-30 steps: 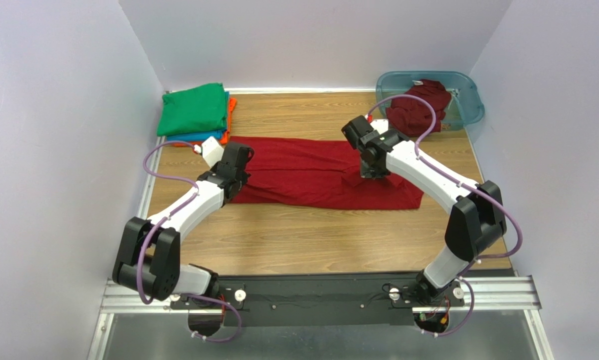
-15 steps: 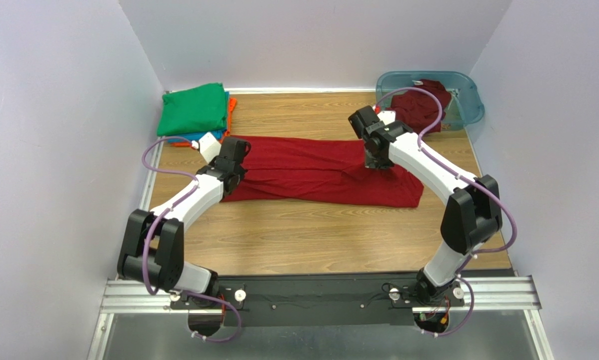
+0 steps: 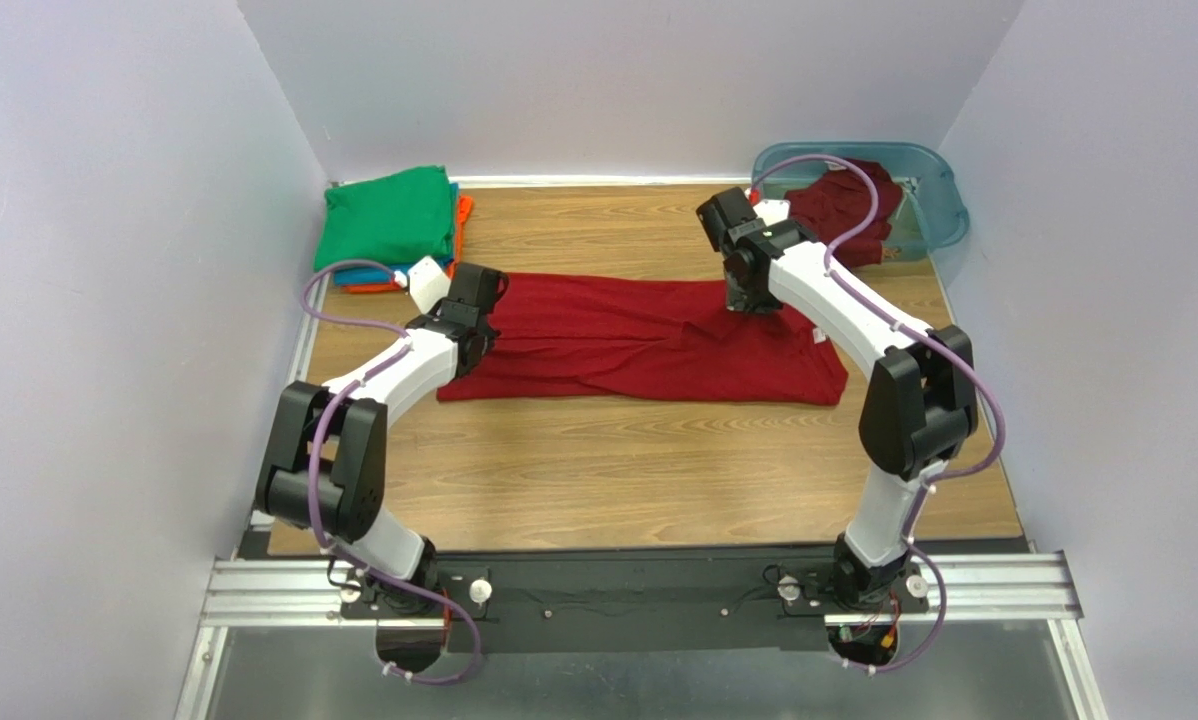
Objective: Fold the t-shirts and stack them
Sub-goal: Fold the tshirt
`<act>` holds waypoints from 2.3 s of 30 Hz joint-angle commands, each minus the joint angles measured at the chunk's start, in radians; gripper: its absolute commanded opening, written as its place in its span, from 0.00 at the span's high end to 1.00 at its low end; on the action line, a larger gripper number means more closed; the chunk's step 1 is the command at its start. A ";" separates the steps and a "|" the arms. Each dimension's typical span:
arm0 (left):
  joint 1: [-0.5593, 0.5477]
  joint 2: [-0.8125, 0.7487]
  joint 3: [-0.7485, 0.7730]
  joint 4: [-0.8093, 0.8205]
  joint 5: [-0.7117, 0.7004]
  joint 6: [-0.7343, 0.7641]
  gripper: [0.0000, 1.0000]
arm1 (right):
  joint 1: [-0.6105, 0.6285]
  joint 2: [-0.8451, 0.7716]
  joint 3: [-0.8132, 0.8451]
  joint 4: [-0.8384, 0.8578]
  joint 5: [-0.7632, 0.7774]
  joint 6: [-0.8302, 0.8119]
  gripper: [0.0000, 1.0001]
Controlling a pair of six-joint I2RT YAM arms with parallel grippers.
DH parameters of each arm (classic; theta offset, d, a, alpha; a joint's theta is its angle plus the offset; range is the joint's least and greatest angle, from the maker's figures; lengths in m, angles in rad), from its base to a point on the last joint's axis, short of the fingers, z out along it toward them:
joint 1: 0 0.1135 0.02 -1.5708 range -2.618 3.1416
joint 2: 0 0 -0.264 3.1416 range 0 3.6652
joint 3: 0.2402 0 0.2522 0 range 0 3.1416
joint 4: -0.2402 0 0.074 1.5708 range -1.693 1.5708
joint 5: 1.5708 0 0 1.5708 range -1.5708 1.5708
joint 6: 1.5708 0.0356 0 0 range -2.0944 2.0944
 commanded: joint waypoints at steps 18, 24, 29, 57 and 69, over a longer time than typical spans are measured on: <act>0.060 0.033 0.137 -0.015 -0.064 0.026 0.08 | -0.059 0.241 0.262 0.036 0.024 -0.025 0.07; 0.058 -0.105 0.051 0.060 0.038 0.066 0.04 | -0.059 0.038 -0.021 0.173 -0.080 -0.006 0.00; 0.052 -0.128 -0.052 0.166 0.164 0.122 0.02 | -0.059 -0.034 -0.210 0.348 -0.365 -0.061 0.00; 0.034 0.067 -0.122 0.268 0.218 0.188 0.02 | -0.059 0.293 0.026 0.508 -0.473 -0.081 0.00; 0.034 0.039 -0.121 0.252 0.224 0.193 0.02 | -0.060 0.420 0.323 0.511 -0.446 -0.060 0.00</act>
